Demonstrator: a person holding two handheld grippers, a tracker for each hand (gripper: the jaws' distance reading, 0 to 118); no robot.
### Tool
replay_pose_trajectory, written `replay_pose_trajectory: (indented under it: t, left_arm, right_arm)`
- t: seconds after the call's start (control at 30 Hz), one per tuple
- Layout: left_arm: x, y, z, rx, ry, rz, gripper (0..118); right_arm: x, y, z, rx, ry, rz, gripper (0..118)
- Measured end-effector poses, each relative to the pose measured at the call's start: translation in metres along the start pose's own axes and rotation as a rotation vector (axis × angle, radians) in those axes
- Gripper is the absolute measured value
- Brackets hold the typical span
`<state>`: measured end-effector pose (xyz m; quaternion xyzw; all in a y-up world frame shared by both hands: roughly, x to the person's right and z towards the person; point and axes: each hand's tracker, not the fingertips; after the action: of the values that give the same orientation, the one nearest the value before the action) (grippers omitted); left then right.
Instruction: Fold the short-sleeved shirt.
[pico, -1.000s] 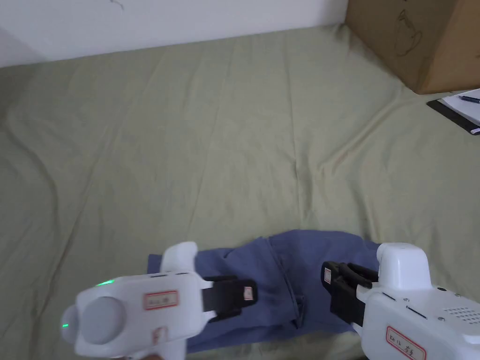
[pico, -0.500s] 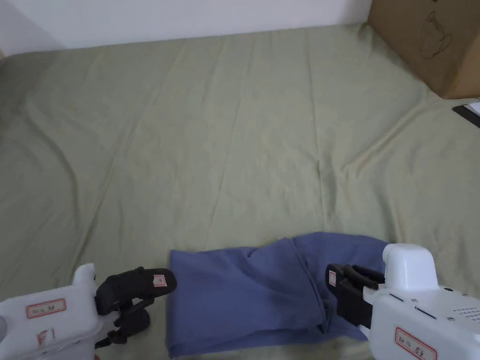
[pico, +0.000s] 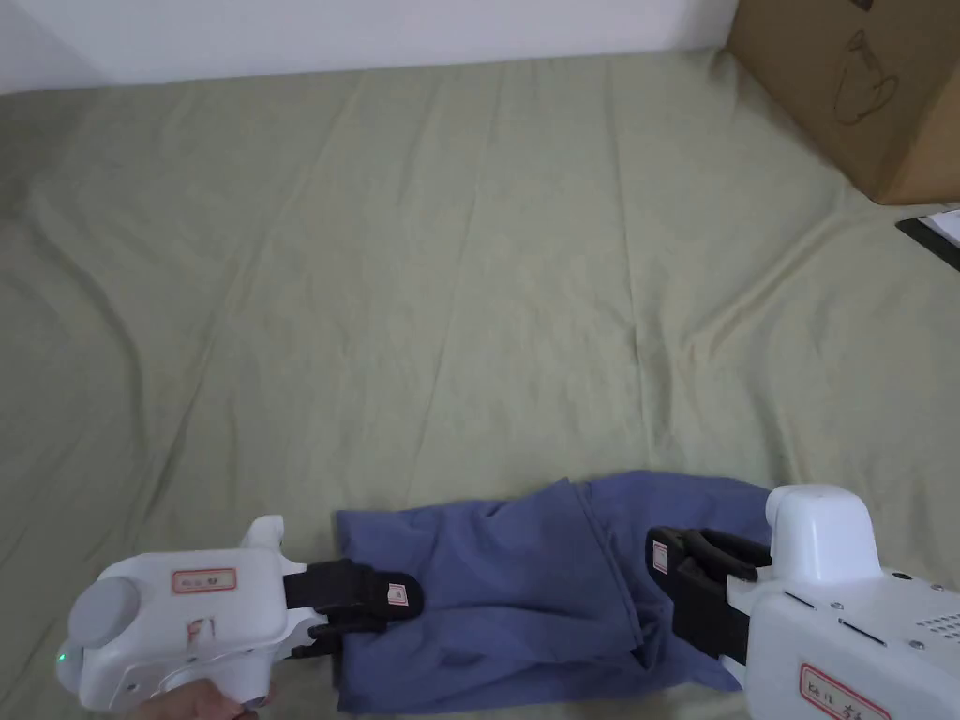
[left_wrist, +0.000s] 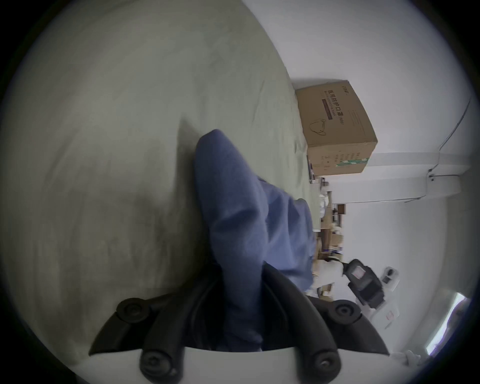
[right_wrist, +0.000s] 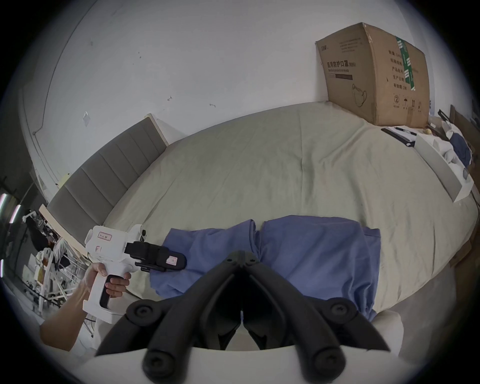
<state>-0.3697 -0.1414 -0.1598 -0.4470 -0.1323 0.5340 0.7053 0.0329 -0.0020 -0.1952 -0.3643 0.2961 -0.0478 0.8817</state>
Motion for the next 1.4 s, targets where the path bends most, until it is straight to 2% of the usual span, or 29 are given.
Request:
replay_pose_trajectory:
  t: [0.03, 0.17, 0.23, 0.33, 0.53, 0.7, 0.93, 1.0, 1.1, 1.3, 1.33, 1.37, 1.4]
  left_arm:
    - [0.000, 0.001, 0.006, 0.014, -0.044, 0.011, 9]
    - [0.023, -0.002, 0.032, -0.001, 0.008, -0.032, 9]
    - [0.006, 0.015, 0.042, 0.009, 0.028, -0.043, 9]
    - [0.015, 0.014, 0.077, 0.051, 0.038, -0.059, 9]
    - [0.012, 0.025, 0.160, 0.158, 0.187, -0.100, 9]
    - [0.048, 0.013, 0.203, 0.225, 0.291, -0.121, 9]
    - [0.126, 0.010, 0.155, 0.223, 0.356, -0.165, 9]
    - [0.151, 0.009, 0.122, 0.156, 0.366, -0.260, 9]
    - [0.174, 0.012, 0.067, 0.076, 0.357, -0.315, 9]
    - [0.195, -0.008, -0.059, -0.113, 0.361, -0.352, 11]
    - [0.193, -0.009, -0.073, -0.145, 0.328, -0.332, 15]
    - [0.193, -0.012, -0.085, -0.173, 0.308, -0.317, 25]
    - [0.193, -0.015, -0.096, -0.194, 0.276, -0.298, 52]
  right_arm:
    - [0.002, 0.001, 0.002, 0.000, -0.001, -0.001, 0]
    - [0.009, 0.004, 0.010, 0.018, -0.029, -0.002, 0]
    - [0.013, 0.005, 0.015, 0.029, -0.054, 0.000, 0]
    - [0.018, 0.005, 0.020, 0.039, -0.076, -0.007, 0]
    - [0.027, 0.002, 0.023, 0.045, -0.091, -0.032, 0]
    - [0.025, 0.000, 0.022, 0.049, -0.069, -0.035, 0]
    - [0.026, 0.000, 0.022, 0.054, -0.034, -0.044, 0]
    - [0.030, -0.001, 0.025, 0.054, -0.030, -0.044, 0]
    - [0.038, -0.004, 0.028, 0.049, -0.034, -0.062, 0]
    - [0.057, -0.013, 0.037, 0.046, -0.052, -0.113, 0]
    - [0.060, -0.014, 0.038, 0.045, -0.058, -0.118, 0]
    - [0.063, -0.015, 0.039, 0.041, -0.063, -0.122, 0]
    - [0.065, -0.016, 0.039, 0.039, -0.070, -0.129, 0]
